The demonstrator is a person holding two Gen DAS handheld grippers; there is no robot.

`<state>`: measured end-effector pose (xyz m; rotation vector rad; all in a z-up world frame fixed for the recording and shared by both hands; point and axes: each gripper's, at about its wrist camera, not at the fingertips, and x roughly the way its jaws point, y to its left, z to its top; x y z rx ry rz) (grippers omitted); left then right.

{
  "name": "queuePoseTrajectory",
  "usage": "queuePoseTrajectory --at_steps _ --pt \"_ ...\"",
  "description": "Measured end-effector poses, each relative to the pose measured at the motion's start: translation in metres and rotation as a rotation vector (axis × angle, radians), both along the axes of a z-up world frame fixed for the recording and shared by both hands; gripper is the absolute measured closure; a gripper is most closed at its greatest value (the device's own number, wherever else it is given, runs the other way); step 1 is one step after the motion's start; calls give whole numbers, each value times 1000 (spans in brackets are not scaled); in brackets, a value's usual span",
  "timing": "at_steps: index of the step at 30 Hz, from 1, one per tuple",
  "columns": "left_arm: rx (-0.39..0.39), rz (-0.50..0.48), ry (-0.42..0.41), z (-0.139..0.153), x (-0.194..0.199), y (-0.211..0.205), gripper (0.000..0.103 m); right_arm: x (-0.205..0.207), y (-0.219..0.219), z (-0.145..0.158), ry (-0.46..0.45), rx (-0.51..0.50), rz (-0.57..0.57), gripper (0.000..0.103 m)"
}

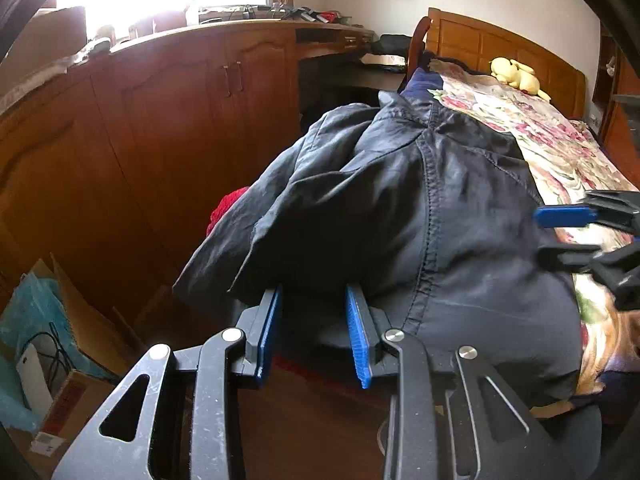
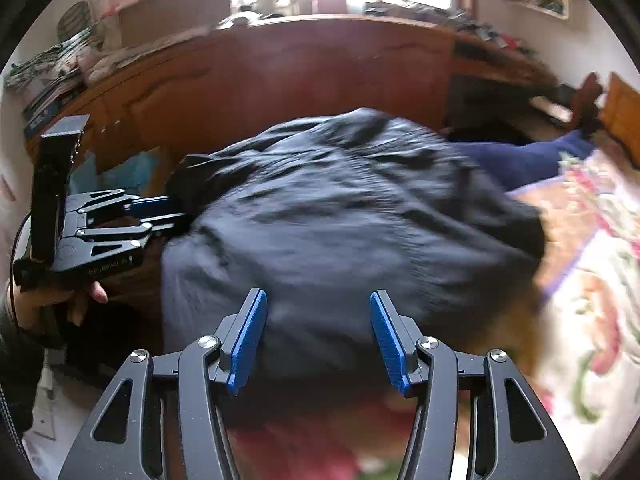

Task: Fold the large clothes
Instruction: 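Lift the jacket bundle with both tools and carry it off the bed, then set the jacket bundle down beside the bed and open both tools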

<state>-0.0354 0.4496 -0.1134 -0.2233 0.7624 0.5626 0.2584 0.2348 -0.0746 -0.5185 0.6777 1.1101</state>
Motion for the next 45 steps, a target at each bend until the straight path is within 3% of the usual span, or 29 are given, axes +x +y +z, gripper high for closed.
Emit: queuePoseTrajectory --at_steps 3,7,12,20,25,30,38,45 --pt "0 11 2 -1 -4 0 70 5 19 -14 3 -22 -10 39" --pt "15 6 -29 13 -10 -8 70 1 14 -11 -3 -20 -19 38" --pt "72 14 -51 36 -15 -29 70 -7 -6 3 0 -16 -54 37" --pt "83 -9 -88 63 -12 -66 70 -30 -62 26 -35 47 -82 37" --pt "102 -32 -61 65 7 -94 70 -39 -102 42 -59 83 -113 34" --pt "86 -75 -89 67 24 -122 70 -44 -140 48 -74 112 -161 30" --pt "66 -141 -86 62 59 -168 70 -48 -189 43 -95 125 -263 19" --pt "37 -221 -68 54 86 -211 70 -47 -239 35 -93 145 -381 18"
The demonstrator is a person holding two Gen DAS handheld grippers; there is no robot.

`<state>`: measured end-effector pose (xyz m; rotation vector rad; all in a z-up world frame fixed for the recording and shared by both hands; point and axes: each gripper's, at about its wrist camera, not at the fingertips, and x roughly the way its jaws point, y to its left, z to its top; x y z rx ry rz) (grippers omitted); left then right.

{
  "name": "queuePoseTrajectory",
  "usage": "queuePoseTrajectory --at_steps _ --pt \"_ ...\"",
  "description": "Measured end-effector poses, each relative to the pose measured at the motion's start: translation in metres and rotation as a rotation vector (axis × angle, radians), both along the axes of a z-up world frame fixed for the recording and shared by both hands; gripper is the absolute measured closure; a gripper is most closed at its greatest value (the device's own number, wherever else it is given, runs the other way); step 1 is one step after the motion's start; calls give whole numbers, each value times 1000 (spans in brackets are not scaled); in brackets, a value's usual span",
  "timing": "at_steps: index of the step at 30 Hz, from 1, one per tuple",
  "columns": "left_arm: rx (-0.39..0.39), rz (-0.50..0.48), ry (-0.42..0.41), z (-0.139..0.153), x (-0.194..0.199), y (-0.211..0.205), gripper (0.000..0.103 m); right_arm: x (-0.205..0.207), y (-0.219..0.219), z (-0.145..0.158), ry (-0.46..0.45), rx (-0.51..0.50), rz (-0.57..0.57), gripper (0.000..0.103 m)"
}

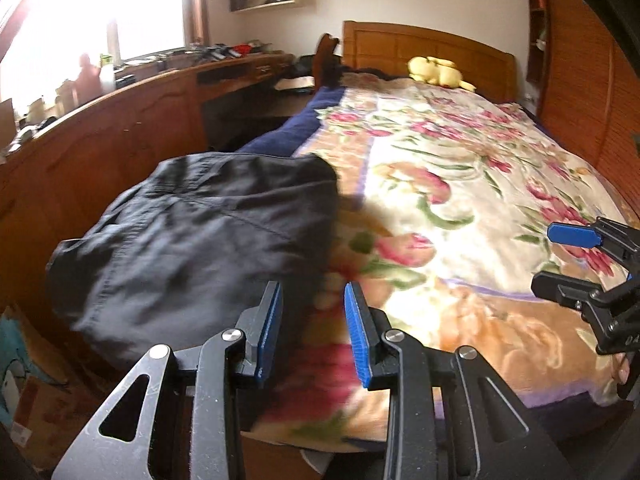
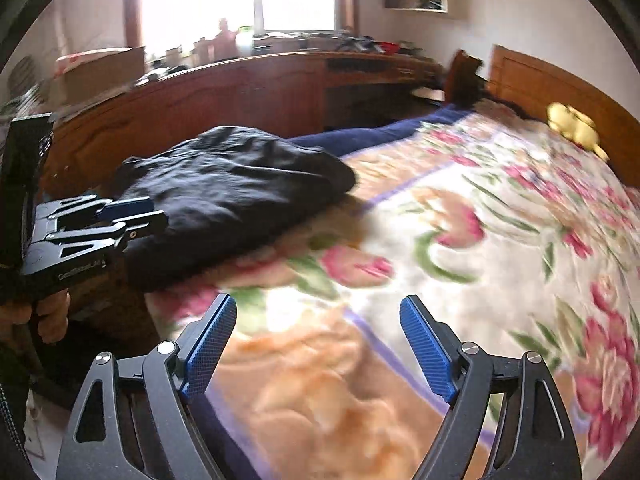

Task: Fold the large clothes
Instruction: 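Set the jacket bundle down beside the bed and open both tools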

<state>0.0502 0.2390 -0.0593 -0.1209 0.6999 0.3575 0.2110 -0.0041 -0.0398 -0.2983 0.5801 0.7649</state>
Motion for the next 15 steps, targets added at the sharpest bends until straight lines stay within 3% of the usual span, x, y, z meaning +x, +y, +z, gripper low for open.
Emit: queuePoseTrajectory --at_steps 15 --pt "-45 -185 8 -6 45 -107 70 -23 -136 -8 -2 76 -320 18"
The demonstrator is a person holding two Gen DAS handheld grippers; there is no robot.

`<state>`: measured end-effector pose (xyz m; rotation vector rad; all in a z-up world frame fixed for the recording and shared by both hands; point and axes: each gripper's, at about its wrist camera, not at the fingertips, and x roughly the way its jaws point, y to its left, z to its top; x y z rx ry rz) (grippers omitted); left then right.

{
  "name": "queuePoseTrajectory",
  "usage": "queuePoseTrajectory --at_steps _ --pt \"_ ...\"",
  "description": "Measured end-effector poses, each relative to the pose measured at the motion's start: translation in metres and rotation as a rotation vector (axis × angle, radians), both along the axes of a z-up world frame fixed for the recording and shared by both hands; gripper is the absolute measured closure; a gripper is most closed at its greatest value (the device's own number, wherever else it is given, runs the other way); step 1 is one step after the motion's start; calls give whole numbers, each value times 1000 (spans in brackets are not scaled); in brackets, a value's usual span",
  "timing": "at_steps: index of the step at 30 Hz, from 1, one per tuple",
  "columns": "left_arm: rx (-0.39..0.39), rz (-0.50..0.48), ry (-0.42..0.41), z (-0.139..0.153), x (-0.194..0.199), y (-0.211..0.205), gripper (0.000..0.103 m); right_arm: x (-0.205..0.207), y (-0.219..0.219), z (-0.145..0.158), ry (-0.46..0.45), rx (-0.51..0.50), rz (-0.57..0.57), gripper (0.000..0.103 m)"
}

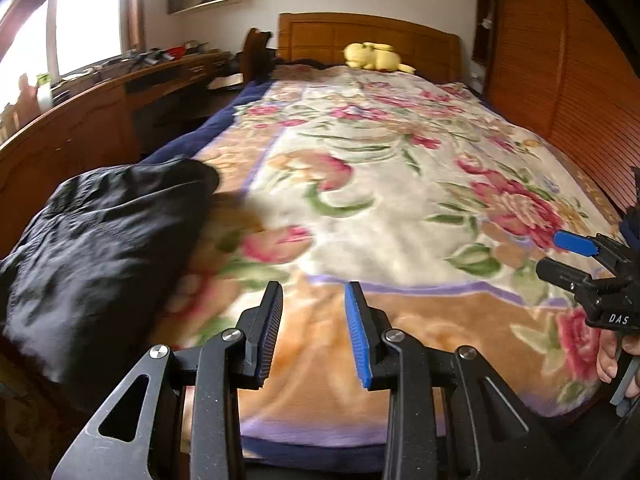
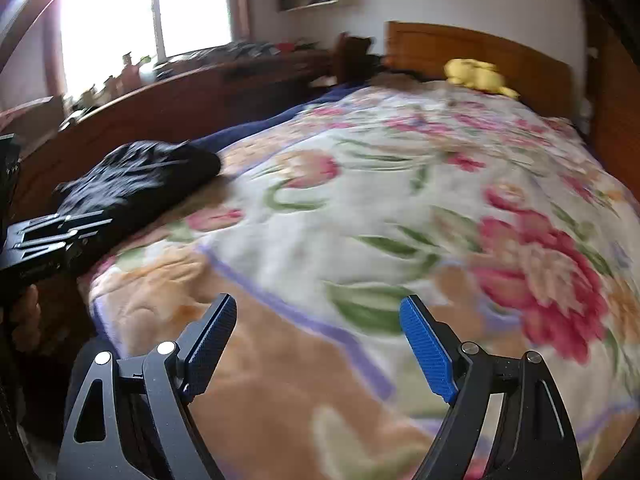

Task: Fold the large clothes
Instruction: 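Set the jacket bundle down beside the bed and open both tools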

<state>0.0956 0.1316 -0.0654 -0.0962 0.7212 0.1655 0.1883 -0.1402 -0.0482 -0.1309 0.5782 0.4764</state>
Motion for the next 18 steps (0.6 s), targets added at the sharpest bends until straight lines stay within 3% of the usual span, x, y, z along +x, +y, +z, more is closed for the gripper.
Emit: queuePoseTrajectory --at_steps 11,18 --pt "-28 -116 -25 16 7 -79 70 -66 -82 21 -36 42 -152 18" --pt "-18 -170 -69 41 1 -118 70 -113 -109 49 -105 61 -212 18"
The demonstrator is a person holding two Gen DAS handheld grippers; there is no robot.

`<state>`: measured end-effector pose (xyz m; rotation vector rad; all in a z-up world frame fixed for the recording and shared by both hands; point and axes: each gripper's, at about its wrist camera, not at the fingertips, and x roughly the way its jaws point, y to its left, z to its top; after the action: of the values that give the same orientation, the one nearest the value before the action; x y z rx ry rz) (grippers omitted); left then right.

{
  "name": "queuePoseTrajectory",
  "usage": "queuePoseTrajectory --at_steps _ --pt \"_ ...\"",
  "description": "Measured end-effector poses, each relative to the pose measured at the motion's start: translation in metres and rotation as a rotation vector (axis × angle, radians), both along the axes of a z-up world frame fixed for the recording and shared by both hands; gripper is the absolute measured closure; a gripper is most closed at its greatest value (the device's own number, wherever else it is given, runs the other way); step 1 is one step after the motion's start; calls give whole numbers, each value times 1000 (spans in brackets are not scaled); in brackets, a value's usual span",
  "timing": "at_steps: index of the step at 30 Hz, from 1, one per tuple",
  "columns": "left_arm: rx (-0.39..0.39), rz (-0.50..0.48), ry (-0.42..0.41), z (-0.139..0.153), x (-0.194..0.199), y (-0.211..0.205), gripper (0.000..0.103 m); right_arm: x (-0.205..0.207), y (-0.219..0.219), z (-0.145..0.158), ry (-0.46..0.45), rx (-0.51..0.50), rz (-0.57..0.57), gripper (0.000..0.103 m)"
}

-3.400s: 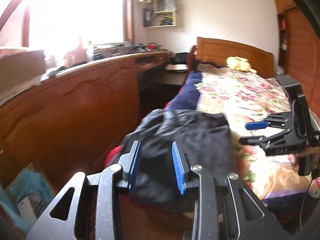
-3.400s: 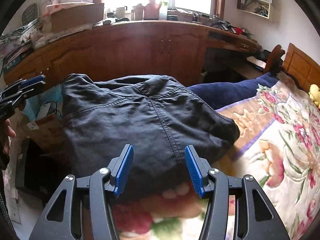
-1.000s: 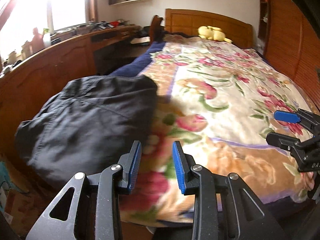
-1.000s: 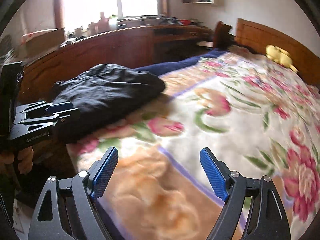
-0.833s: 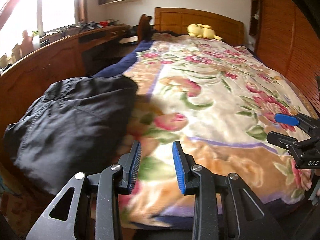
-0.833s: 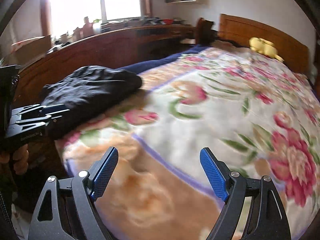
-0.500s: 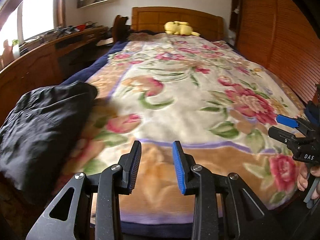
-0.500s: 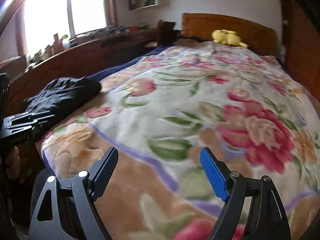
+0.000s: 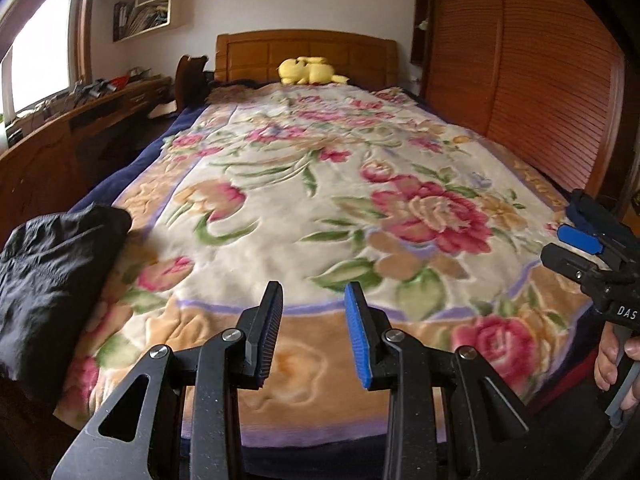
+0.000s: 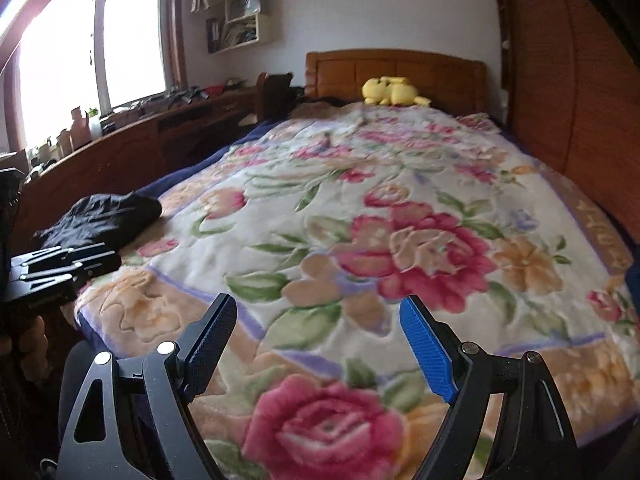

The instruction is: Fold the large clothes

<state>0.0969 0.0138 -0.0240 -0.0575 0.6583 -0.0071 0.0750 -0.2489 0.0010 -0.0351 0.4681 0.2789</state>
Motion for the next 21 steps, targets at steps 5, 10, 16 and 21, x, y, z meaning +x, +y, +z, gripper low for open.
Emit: queuePoseTrajectory --at_steps 5,10,16,21 --pt "-7 -18 -50 27 -10 -15 70 -42 -15 24 -89 11 -46 18" --pt "-2 -36 -111 53 -26 -31 70 -84 -26 40 -167 36 -83 18" --pt "-9 -51 -161 69 -41 -42 70 -117 -35 43 -205 53 -117 18" --pt "-1 -53 -170 71 -43 -47 70 -118 -36 41 -198 62 -119 18"
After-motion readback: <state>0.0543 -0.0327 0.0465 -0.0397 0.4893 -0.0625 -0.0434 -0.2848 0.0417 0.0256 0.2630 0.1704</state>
